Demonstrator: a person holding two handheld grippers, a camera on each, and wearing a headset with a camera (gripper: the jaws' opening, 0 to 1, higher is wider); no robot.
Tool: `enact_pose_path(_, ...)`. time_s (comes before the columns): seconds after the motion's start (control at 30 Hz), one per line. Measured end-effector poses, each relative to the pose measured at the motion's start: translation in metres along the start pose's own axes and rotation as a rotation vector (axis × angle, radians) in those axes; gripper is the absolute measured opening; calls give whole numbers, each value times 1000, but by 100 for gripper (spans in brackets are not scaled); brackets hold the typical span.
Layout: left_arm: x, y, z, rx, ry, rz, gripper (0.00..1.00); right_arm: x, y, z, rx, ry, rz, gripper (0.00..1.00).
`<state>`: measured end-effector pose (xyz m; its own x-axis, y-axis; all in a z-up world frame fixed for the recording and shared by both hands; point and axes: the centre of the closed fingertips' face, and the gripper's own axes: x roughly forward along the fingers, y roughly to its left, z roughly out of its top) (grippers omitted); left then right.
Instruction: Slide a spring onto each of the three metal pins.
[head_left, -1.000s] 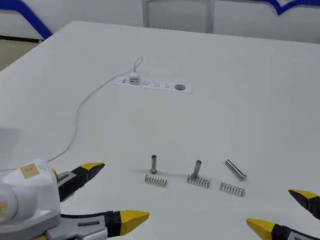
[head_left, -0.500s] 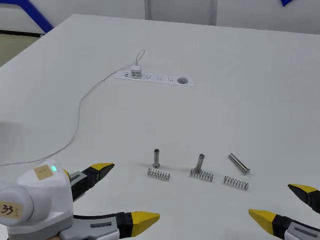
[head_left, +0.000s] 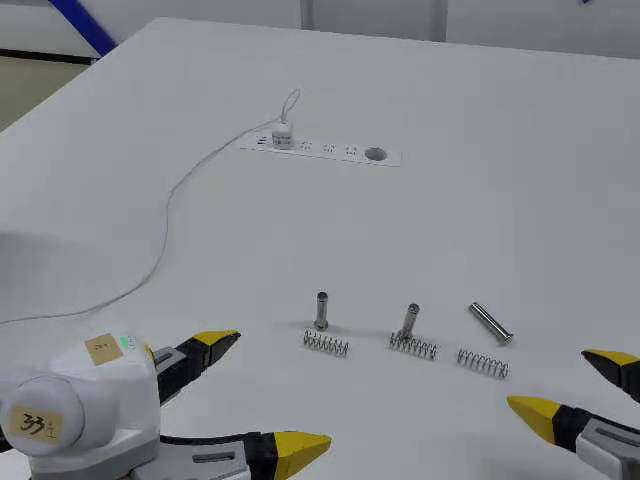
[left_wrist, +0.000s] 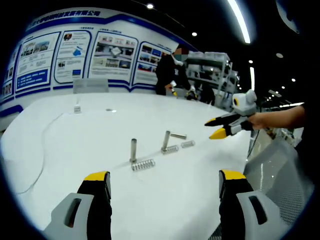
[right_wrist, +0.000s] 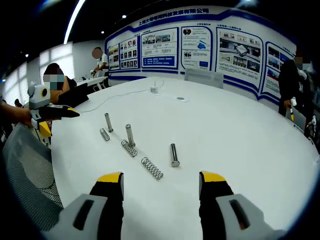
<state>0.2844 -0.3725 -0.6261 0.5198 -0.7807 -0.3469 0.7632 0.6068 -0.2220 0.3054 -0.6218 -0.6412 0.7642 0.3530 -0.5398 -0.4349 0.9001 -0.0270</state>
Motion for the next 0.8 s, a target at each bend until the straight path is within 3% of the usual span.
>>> enact_pose_path(0.3, 0, 3, -1, -11, -5, 12, 91, 19, -15, 12, -35, 32, 21, 56)
enact_pose_path(0.43, 0, 4, -1, -27, -10, 16, 91, 27, -20, 20, -14, 21, 20, 53)
enact_pose_path(0.8, 2, 7, -4, -36, -6, 32, 90, 60, -26, 28, 36, 62, 6, 41)
